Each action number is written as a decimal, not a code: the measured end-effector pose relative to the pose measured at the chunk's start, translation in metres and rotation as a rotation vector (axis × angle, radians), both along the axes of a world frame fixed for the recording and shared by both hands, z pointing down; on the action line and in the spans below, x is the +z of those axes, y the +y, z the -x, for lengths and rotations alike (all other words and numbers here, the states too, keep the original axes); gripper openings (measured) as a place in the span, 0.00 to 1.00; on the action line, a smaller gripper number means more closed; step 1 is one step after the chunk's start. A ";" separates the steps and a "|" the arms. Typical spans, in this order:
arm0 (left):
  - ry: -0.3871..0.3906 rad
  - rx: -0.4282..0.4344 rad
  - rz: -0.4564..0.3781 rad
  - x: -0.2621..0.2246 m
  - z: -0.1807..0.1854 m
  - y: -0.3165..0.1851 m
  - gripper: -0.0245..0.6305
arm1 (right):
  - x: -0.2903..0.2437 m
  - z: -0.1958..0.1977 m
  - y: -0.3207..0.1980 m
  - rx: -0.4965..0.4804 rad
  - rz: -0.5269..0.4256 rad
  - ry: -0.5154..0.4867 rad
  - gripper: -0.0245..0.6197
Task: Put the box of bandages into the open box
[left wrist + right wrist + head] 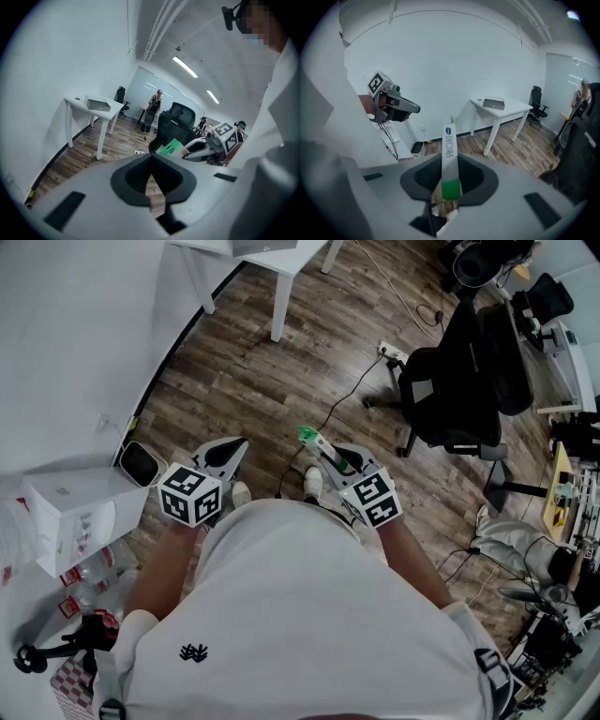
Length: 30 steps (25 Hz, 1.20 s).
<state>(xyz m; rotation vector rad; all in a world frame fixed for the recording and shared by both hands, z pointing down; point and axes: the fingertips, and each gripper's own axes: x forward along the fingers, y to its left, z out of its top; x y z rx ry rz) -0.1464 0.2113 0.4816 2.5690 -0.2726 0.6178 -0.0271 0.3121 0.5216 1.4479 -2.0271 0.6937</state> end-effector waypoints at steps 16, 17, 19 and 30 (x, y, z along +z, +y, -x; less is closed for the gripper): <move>-0.080 -0.093 -0.052 -0.007 -0.139 0.038 0.05 | 0.016 -0.137 0.021 -0.081 -0.006 -0.115 0.18; -0.084 -0.104 -0.048 -0.008 -0.143 0.040 0.05 | 0.016 -0.142 0.020 -0.093 -0.007 -0.118 0.18; -0.094 -0.117 -0.039 -0.008 -0.150 0.040 0.05 | 0.016 -0.151 0.013 -0.111 -0.008 -0.123 0.18; -0.045 -0.094 -0.021 0.011 -0.158 -0.046 0.05 | 0.022 -0.166 -0.076 -0.042 0.007 -0.105 0.18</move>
